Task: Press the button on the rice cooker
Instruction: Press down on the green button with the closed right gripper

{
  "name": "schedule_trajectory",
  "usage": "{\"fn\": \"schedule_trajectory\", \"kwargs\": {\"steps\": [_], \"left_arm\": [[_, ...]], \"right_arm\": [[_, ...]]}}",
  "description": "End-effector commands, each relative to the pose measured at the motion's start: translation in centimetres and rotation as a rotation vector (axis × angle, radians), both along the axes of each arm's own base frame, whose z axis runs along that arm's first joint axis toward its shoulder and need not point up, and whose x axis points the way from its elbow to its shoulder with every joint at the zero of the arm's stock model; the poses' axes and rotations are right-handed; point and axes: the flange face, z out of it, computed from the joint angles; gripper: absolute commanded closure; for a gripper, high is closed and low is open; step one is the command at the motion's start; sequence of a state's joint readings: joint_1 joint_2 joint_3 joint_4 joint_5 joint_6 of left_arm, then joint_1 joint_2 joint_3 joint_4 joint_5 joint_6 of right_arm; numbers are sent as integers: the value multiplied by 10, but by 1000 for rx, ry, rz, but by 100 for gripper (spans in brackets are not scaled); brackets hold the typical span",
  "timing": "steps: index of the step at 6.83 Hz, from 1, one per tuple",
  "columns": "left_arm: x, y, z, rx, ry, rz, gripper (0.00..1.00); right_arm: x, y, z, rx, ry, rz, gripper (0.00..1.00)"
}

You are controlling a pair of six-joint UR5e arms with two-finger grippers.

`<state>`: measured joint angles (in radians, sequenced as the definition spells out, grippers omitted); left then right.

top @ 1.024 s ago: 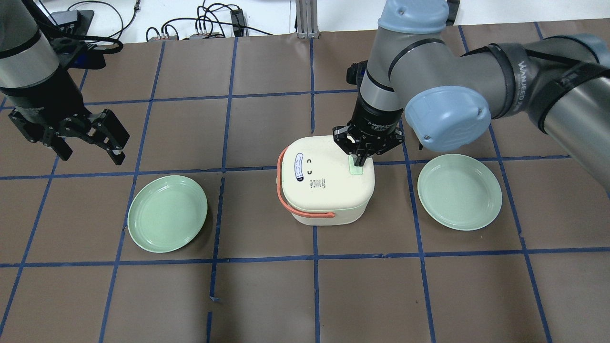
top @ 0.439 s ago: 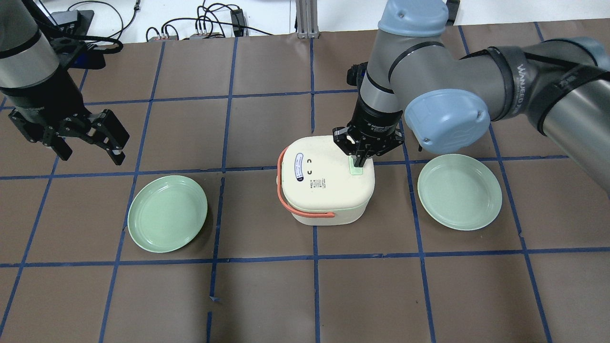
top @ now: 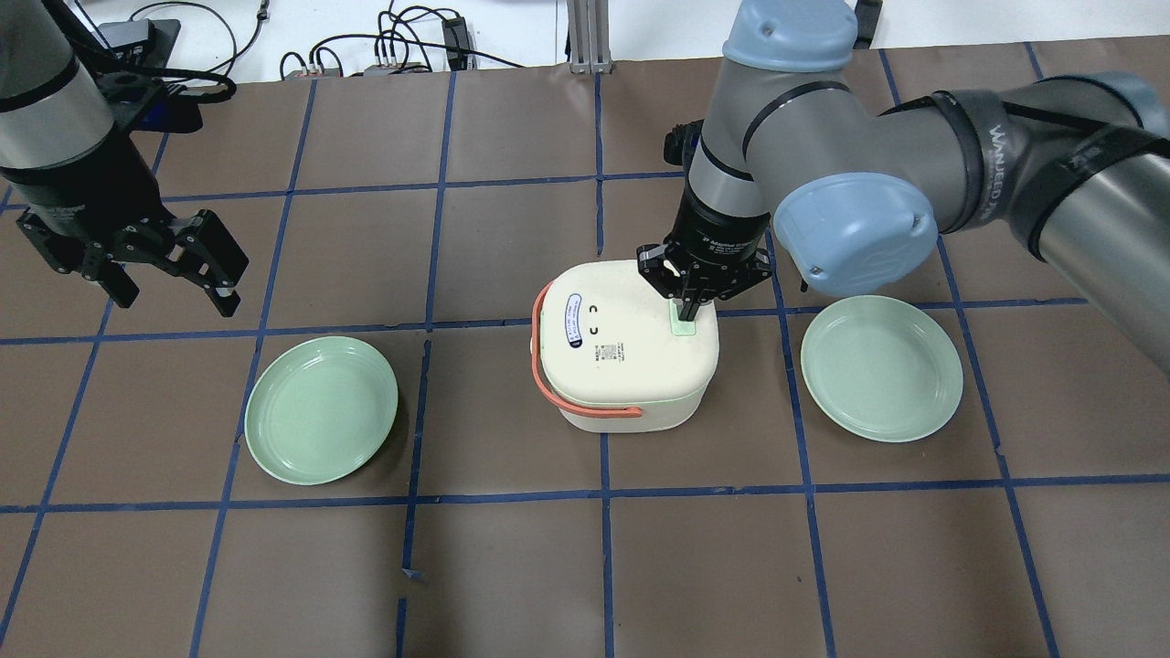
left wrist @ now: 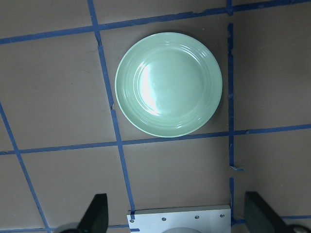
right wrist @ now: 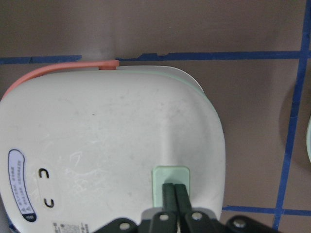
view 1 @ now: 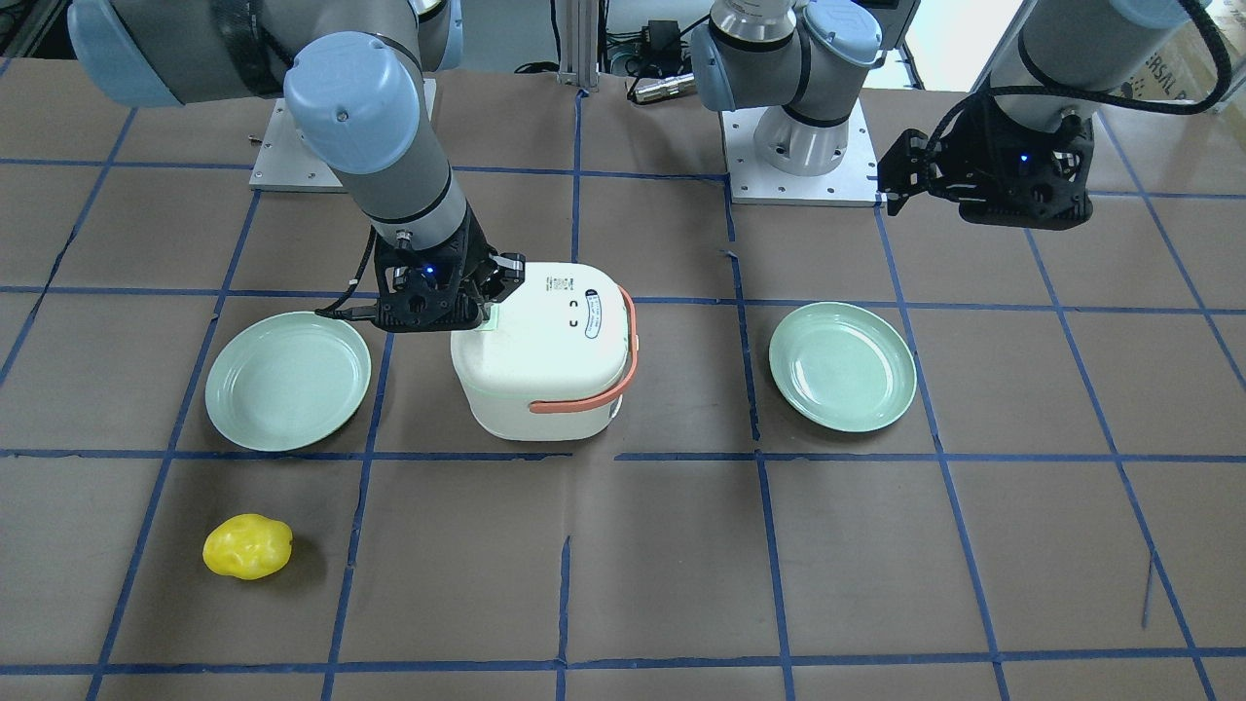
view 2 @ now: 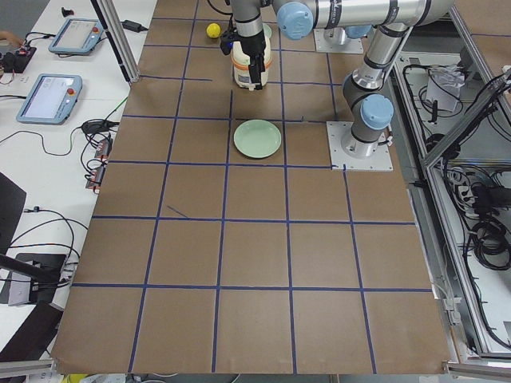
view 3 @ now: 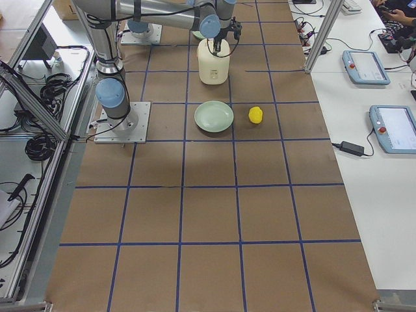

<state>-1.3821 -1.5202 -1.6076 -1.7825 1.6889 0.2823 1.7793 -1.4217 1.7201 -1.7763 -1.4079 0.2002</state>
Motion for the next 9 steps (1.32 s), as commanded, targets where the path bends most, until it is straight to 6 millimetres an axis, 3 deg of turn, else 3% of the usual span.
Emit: {"fn": "schedule_trajectory", "kwargs": {"steps": [1, 5, 6, 7, 8, 9], "left_arm": [[0, 0, 0, 0, 0, 0, 0], [0, 0, 0, 0, 0, 0, 0], [0, 0, 0, 0, 0, 0, 0], [0, 0, 0, 0, 0, 0, 0], [0, 0, 0, 0, 0, 0, 0], [0, 0, 0, 0, 0, 0, 0]], "right_arm": [[0, 1, -4, 8, 2, -1, 87], [0, 1, -4, 9, 3, -5, 86], [0, -3, 11, -12, 7, -50, 70], [2, -11, 32, -47, 4, -86, 38], [3, -25, 70, -124, -3, -87, 1], [4, -33, 105, -131, -3, -87, 0]]}}
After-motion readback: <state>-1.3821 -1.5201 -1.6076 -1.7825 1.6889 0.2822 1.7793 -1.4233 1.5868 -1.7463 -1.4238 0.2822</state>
